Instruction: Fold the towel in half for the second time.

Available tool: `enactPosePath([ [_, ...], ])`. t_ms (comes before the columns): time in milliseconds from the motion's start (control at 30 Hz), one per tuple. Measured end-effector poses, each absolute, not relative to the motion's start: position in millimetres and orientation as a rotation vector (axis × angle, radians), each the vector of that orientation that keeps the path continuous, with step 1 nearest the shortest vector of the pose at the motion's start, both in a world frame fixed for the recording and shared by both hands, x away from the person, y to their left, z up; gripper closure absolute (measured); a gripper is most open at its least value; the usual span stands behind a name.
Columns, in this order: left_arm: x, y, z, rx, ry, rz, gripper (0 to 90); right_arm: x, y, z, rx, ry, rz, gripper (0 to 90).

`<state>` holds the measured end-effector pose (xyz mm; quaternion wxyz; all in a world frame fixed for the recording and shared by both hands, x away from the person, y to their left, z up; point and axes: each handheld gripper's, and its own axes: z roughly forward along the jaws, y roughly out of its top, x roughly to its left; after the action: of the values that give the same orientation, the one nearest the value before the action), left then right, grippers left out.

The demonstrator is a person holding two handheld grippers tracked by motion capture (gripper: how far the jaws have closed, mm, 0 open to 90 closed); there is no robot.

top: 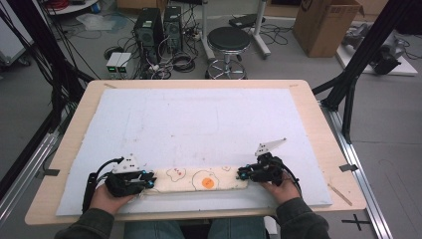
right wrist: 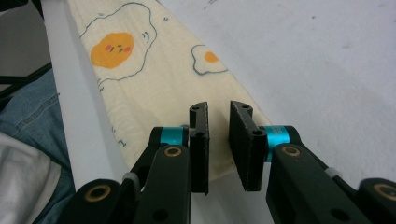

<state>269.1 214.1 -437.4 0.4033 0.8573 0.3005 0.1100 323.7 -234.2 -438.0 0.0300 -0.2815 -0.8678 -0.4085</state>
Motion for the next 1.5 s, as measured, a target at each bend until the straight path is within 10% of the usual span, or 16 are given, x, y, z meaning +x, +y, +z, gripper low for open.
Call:
enactPosePath([
  [967, 292.0, 218.3, -434.6, 2.052, 0.918, 0.237, 52.6, 339.8, -234.7, -436.7, -1.007, -2.683, -1.287, 59.2],
  [1500, 290.9, 211.5, -439.4, 2.126, 0.886, 0.185, 60.6, 335.7, -227.2, -439.6, -0.94, -2.704, -1.211, 74.8],
])
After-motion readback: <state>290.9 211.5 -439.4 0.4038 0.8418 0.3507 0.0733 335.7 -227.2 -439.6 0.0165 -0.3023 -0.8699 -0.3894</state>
